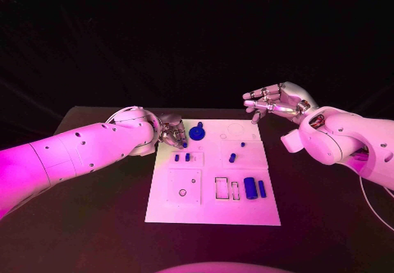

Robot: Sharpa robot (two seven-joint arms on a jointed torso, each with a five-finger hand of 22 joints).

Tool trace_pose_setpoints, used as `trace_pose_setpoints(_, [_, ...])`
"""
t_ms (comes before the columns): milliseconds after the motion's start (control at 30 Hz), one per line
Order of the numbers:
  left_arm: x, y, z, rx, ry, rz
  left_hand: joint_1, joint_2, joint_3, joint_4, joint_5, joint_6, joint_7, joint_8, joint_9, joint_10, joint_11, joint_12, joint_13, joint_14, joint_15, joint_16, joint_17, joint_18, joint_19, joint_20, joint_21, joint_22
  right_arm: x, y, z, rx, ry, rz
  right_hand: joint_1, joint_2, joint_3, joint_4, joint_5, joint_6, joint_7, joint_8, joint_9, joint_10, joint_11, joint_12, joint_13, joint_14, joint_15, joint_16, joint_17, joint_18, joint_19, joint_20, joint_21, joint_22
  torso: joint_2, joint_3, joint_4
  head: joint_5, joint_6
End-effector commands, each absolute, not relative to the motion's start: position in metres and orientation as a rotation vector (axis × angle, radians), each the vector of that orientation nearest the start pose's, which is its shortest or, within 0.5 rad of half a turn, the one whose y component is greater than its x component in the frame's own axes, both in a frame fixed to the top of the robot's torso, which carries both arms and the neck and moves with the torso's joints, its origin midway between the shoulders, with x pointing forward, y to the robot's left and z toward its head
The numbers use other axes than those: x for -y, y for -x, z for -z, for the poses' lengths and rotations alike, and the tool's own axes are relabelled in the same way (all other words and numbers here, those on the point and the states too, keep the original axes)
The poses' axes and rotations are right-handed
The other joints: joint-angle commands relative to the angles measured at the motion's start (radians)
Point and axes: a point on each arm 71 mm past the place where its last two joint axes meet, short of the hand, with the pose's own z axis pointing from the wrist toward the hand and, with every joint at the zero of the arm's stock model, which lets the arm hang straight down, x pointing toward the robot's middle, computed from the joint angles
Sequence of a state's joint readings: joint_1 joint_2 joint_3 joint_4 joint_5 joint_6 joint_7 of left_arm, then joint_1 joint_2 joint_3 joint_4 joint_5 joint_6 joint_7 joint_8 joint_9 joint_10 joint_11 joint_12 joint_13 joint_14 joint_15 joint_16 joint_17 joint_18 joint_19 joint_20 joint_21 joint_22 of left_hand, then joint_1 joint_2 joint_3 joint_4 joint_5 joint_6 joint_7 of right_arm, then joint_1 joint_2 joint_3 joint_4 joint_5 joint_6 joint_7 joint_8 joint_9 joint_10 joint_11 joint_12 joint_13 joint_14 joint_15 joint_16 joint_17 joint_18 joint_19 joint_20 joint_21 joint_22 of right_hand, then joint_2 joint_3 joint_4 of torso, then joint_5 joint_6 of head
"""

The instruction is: Assemble the parts on the task board

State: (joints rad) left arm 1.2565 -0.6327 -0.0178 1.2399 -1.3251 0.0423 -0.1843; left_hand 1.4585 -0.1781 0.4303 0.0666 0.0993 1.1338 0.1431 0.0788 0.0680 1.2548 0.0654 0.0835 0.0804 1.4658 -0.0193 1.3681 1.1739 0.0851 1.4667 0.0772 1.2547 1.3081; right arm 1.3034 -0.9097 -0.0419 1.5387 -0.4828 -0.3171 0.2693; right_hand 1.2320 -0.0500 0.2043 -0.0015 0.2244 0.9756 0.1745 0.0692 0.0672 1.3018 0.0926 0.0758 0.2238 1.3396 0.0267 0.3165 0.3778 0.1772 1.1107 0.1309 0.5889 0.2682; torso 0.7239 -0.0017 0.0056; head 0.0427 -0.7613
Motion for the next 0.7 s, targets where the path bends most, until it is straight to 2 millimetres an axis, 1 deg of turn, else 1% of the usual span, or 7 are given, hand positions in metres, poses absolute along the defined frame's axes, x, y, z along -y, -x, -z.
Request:
trace_pose_setpoints(33, [-0.175,-0.542,0.190,-2.002,-0.106,0.538,-0.011,-0.002,0.005,-0.001,-0.004,-0.008,0.006,-0.008,-0.002,-0.002,0.008,-0.007,-0.002,0.032,0.007,0.006,-0.002,-0.014,0.011,0.007,-0.003,0.036,0.228,-0.498,0.126,-1.513,-0.571,-1.323,0.007,0.005,-0.007,0.000,-0.004,-0.004,0.001,0.002,0.000,-0.007,0.000,-0.004,0.000,-0.007,0.000,-0.006,0.001,0.006,0.008,-0.001,-0.005,-0.002,0.000,-0.0003,0.0002,0.001,-0.001])
trace_pose_setpoints(267, [-0.180,-0.544,0.191,-2.005,-0.093,0.521,-0.016,-0.007,0.013,-0.006,-0.004,-0.023,0.012,-0.015,-0.003,-0.012,0.014,-0.015,-0.003,0.030,0.012,0.005,-0.006,-0.014,0.010,0.011,-0.006,0.035,0.230,-0.499,0.127,-1.518,-0.570,-1.306,0.011,0.005,-0.010,0.000,-0.006,-0.005,0.002,0.001,0.000,-0.014,0.002,-0.006,-0.002,-0.013,0.001,-0.011,0.000,0.006,0.006,0.000,-0.010,-0.005,-0.001,0.0000,-0.0005,0.001,-0.001])
trace_pose_setpoints(367, [-0.183,-0.544,0.191,-2.000,-0.085,0.515,-0.015,-0.008,0.020,-0.011,-0.003,-0.032,0.016,-0.016,-0.004,-0.020,0.018,-0.019,-0.004,0.030,0.015,0.005,-0.007,-0.014,0.009,0.014,-0.006,0.036,0.231,-0.499,0.128,-1.526,-0.556,-1.289,0.022,0.005,-0.009,-0.004,-0.010,-0.004,0.005,0.002,0.001,-0.033,0.006,-0.013,-0.008,-0.015,0.003,-0.016,-0.001,0.006,0.006,0.001,-0.016,-0.008,-0.001,-0.0003,-0.0009,0.001,-0.001])
trace_pose_setpoints(533, [-0.190,-0.545,0.189,-1.982,-0.068,0.513,-0.017,-0.013,0.025,-0.015,-0.004,-0.039,0.019,-0.016,-0.004,-0.027,0.021,-0.020,-0.005,0.029,0.017,0.005,-0.010,-0.014,0.009,0.016,-0.007,0.036,0.233,-0.500,0.130,-1.572,-0.491,-1.229,0.070,0.008,0.010,-0.035,-0.036,0.012,0.009,0.009,0.002,-0.098,0.012,-0.013,-0.036,0.023,-0.002,-0.001,0.007,0.007,0.039,-0.007,-0.002,-0.003,-0.001,-0.0004,-0.0013,-0.002,-0.001])
trace_pose_setpoints(667, [-0.196,-0.544,0.185,-1.950,-0.025,0.558,-0.020,-0.014,0.026,-0.015,-0.004,-0.038,0.020,-0.015,-0.003,-0.027,0.022,-0.019,-0.004,0.028,0.018,0.003,-0.016,-0.014,0.009,0.018,-0.007,0.036,0.236,-0.502,0.134,-1.620,-0.405,-1.132,0.105,0.010,0.037,-0.065,-0.055,0.033,0.005,0.014,0.002,-0.116,0.009,-0.009,-0.058,0.074,-0.014,0.024,0.024,0.007,0.082,-0.022,0.031,0.013,-0.001,-0.0006,-0.0006,-0.004,0.001])
trace_pose_setpoints(700, [-0.198,-0.544,0.183,-1.936,-0.003,0.584,-0.020,-0.013,0.028,-0.016,-0.004,-0.035,0.019,-0.013,-0.002,-0.025,0.021,-0.018,-0.004,0.028,0.018,0.002,-0.016,-0.013,0.009,0.018,-0.008,0.035,0.237,-0.503,0.135,-1.635,-0.371,-1.097,0.119,0.010,0.049,-0.077,-0.050,0.047,0.000,0.019,0.004,-0.114,0.006,-0.008,-0.063,0.087,-0.020,0.029,0.028,0.008,0.092,-0.027,0.042,0.019,-0.001,-0.0004,-0.0002,-0.006,0.003])
